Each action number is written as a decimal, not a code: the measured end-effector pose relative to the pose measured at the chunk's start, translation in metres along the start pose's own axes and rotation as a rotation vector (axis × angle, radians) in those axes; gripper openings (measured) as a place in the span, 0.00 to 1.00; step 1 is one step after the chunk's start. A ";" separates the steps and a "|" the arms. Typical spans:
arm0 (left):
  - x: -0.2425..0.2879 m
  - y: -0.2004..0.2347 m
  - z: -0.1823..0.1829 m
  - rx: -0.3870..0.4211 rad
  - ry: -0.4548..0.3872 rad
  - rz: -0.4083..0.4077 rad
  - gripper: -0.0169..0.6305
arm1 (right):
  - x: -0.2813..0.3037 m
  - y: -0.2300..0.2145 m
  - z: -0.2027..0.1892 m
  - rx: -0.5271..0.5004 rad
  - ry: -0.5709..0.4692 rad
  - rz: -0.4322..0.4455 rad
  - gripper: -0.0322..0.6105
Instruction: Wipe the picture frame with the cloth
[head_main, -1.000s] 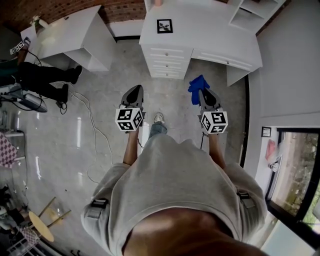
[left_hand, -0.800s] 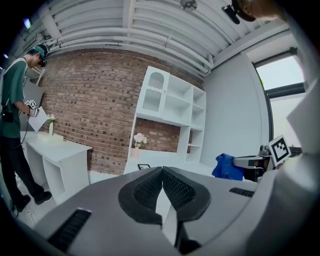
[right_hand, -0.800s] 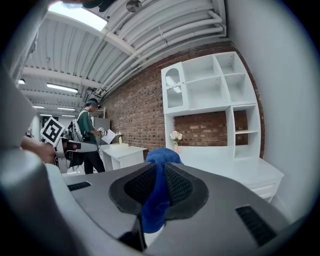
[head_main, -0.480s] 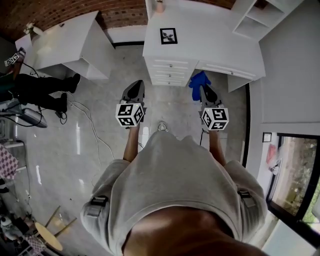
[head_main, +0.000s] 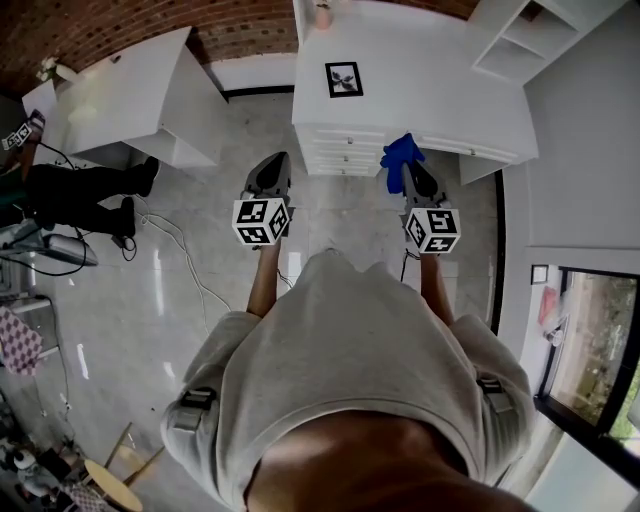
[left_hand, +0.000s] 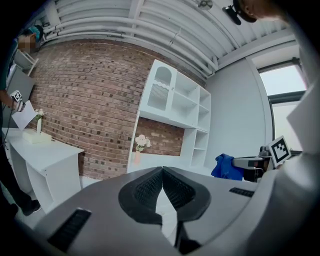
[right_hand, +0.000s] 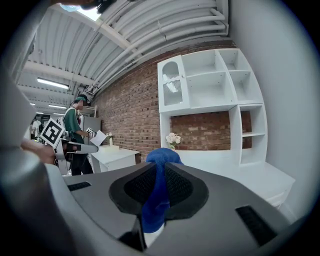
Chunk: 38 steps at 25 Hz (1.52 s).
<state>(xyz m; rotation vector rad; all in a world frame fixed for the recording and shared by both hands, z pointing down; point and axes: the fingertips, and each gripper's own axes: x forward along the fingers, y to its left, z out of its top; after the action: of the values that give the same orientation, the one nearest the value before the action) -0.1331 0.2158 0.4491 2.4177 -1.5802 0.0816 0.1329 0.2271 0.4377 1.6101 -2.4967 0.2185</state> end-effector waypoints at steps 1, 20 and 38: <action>0.003 0.004 0.001 0.001 0.001 -0.002 0.05 | 0.004 0.001 0.001 0.000 -0.001 -0.005 0.15; 0.018 0.031 -0.009 -0.021 0.025 -0.014 0.05 | 0.026 0.005 -0.012 0.013 0.034 -0.031 0.15; 0.106 0.056 0.008 0.010 0.038 -0.015 0.05 | 0.107 -0.040 -0.009 0.043 0.037 -0.011 0.15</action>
<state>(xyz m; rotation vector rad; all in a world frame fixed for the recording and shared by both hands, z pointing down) -0.1412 0.0982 0.4707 2.4207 -1.5490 0.1328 0.1259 0.1174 0.4712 1.6201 -2.4719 0.2996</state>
